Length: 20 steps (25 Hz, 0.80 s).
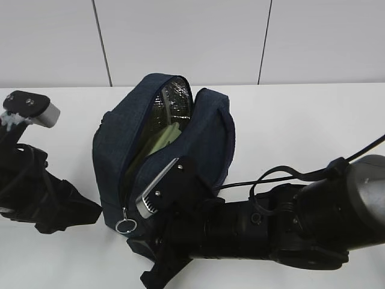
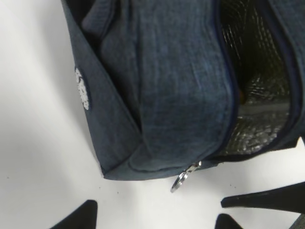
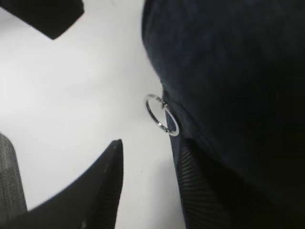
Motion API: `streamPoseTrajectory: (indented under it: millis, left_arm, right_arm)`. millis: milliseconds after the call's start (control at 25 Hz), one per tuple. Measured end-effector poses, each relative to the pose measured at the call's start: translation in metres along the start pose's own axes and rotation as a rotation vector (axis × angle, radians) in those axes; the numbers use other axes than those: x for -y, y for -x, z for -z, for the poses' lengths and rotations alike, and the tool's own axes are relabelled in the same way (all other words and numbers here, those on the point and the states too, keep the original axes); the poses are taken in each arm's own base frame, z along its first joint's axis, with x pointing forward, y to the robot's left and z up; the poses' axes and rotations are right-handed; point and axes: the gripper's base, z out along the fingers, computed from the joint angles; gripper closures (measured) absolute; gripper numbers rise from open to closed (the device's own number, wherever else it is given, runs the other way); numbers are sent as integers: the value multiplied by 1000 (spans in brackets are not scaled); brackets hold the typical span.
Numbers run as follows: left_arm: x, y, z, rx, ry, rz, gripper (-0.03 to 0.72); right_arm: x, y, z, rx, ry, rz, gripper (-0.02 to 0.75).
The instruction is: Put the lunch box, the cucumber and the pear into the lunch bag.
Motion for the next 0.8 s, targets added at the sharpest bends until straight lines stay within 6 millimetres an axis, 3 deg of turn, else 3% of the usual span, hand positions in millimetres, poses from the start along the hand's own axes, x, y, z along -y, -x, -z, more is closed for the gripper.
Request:
streamPoseTrajectory:
  millis: [200, 480, 800]
  left_arm:
    - [0, -1, -1, -10, -8, -2, 253]
    - [-4, -6, -19, -83, -20, 20, 253]
    - [7, -3, -31, -73, -10, -39, 253]
  right_arm:
    - [0, 0, 0, 1, -2, -35, 422]
    - [-1, 2, 0, 27, 9, -43, 422]
    - [-1, 3, 0, 29, 9, -46, 422]
